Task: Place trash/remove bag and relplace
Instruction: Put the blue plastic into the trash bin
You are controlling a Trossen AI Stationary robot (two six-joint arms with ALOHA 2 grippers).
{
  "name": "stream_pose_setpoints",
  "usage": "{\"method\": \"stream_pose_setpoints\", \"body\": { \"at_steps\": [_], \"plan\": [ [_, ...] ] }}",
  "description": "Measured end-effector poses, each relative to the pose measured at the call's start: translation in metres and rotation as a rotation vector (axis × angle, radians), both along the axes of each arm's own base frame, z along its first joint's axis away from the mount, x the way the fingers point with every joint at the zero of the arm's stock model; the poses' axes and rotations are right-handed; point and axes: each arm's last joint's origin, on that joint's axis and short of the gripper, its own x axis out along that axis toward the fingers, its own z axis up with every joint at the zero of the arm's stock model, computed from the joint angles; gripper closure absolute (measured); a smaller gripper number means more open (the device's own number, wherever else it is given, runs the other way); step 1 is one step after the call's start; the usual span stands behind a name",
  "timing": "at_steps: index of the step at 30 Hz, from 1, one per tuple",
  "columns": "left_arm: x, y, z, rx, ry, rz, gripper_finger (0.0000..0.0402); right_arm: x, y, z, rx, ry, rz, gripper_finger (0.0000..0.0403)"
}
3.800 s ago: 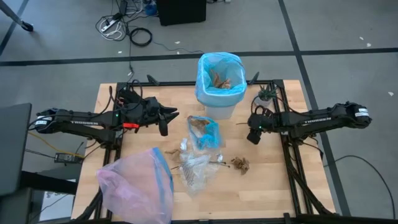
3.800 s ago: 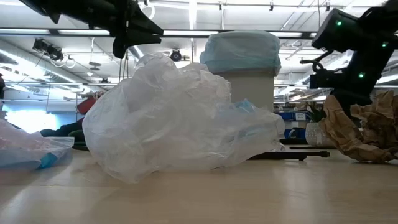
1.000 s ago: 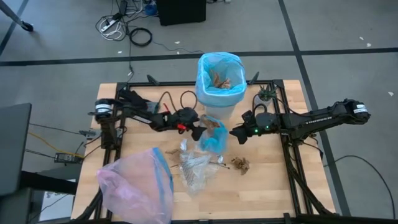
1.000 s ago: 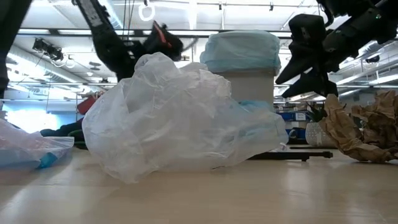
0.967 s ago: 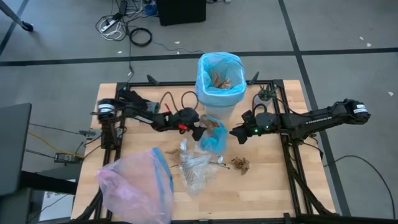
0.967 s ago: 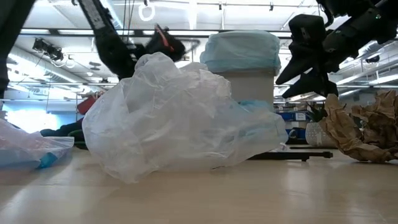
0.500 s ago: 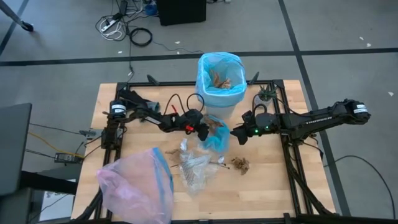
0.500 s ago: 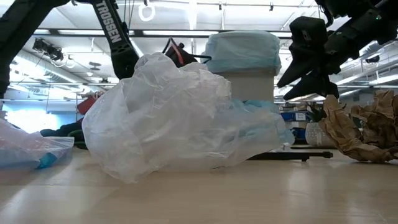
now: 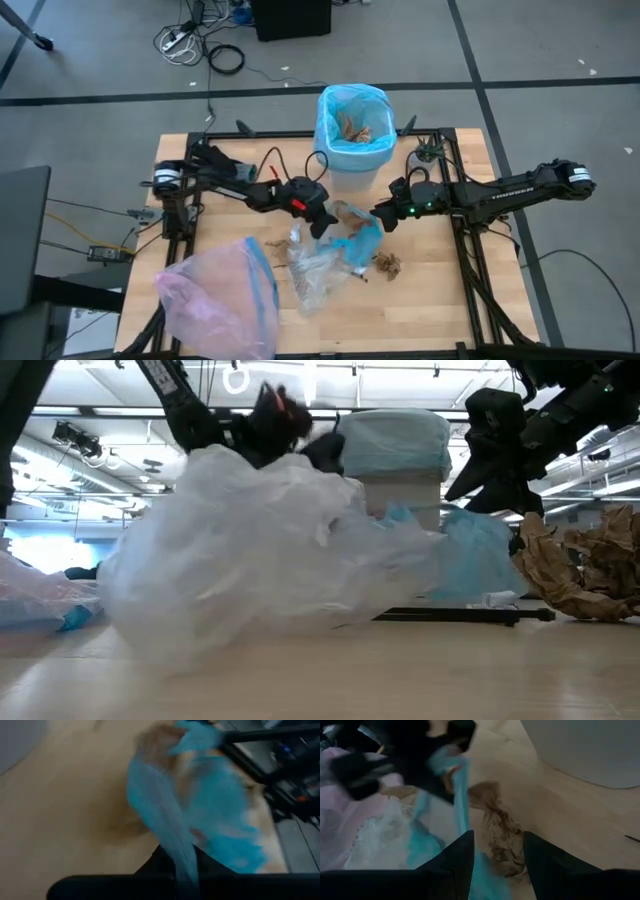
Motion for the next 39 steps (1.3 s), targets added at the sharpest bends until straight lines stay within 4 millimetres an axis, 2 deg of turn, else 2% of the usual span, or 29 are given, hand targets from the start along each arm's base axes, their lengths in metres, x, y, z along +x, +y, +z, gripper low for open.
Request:
{"method": "stream_pose_setpoints", "body": {
  "at_steps": [5,8,16,23,27,32,36,39],
  "plan": [
    [-0.013,-0.003,0.048,0.065,-0.112,-0.019,0.0400,0.001,0.000,0.003,0.004,-0.031,0.004,0.0245],
    [-0.026,-0.003,0.086,0.115,-0.250,-0.015,0.0400,0.002,0.000,0.004,0.004,-0.046,0.004,0.0245],
    [-0.066,0.009,0.176,0.277,-0.636,0.157,0.0401,0.002,0.000,0.005,0.001,-0.057,-0.001,0.0245],
    [-0.067,0.022,0.231,0.451,-0.789,0.263,0.0401,0.002,0.000,0.006,-0.003,-0.064,-0.008,0.0245],
    [-0.057,0.035,0.249,0.576,-0.804,0.331,0.0401,0.003,0.000,0.007,-0.005,-0.079,-0.014,0.0245],
    [-0.039,0.060,0.260,0.664,-0.783,0.406,0.0401,0.003,0.000,0.007,-0.007,-0.085,-0.017,0.0245],
    [-0.019,0.084,0.255,0.684,-0.642,0.418,0.0401,0.003,0.000,0.007,-0.013,-0.082,-0.014,0.0245],
    [-0.007,0.098,0.244,0.688,-0.456,0.422,0.0401,0.003,-0.001,0.007,-0.018,-0.079,-0.012,0.0245]
  ]
}}
